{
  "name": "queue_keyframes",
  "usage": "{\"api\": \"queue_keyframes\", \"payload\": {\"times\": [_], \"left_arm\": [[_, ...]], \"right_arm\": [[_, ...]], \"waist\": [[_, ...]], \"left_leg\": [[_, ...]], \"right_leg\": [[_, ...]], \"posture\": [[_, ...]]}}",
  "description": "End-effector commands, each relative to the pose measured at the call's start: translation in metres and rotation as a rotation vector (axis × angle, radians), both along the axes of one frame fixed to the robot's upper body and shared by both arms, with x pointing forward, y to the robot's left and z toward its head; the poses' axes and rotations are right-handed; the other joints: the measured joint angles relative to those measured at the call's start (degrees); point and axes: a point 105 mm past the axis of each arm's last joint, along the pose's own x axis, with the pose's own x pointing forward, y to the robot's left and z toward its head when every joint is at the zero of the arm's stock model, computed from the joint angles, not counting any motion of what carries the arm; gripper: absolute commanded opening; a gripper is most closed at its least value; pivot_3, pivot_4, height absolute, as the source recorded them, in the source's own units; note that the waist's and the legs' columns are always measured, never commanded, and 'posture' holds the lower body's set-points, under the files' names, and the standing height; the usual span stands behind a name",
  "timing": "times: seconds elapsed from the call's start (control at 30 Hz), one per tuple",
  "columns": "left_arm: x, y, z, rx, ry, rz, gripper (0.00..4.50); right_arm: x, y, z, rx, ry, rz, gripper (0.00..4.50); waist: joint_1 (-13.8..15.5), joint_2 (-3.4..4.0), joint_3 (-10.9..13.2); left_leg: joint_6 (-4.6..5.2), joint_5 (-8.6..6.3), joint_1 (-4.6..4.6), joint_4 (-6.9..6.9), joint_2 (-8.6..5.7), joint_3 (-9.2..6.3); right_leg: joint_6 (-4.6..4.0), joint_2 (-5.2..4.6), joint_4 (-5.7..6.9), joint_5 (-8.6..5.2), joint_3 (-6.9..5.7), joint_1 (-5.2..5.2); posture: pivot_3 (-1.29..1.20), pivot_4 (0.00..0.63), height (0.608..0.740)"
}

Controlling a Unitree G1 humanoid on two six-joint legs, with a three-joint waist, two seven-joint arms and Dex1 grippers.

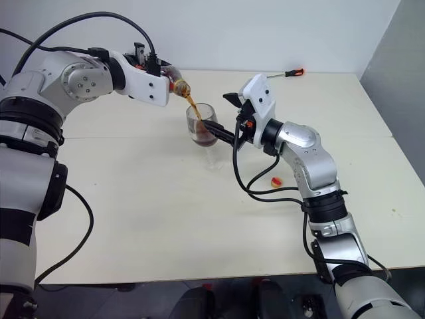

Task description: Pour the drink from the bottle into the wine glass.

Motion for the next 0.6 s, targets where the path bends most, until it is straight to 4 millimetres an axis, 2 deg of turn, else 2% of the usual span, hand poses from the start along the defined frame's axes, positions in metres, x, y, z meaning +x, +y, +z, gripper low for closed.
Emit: {"api": "queue_keyframes", "payload": {"times": [0.03,0.47,0.6], "left_arm": [[-0.005,0.000,0.029,-0.016,-0.086,-0.007,0.95],[-0.004,-0.001,0.026,-0.027,-0.073,-0.007,0.95],[-0.003,-0.002,0.020,-0.047,-0.046,-0.013,0.95]], "right_arm": [[-0.005,0.001,0.011,0.005,-0.057,0.013,4.50],[-0.003,0.000,0.010,0.003,-0.060,0.003,4.50],[-0.002,0.000,0.009,0.002,-0.059,-0.004,4.50]], "waist": [[0.0,0.00,0.0],[0.0,0.00,0.0],[0.0,0.00,0.0]], "left_leg": [[0.00,0.00,0.00,0.00,0.00,0.00],[0.00,0.00,0.00,0.01,0.00,0.00],[0.00,0.00,0.00,0.01,0.00,0.00]], "right_leg": [[0.00,0.00,0.00,0.00,0.00,0.00],[0.00,0.00,0.01,0.00,0.01,0.00],[0.00,0.00,0.01,0.00,0.00,0.00]], "posture": [[0.00,0.150,0.740],[0.00,0.150,0.740],[0.00,0.150,0.740]]}}
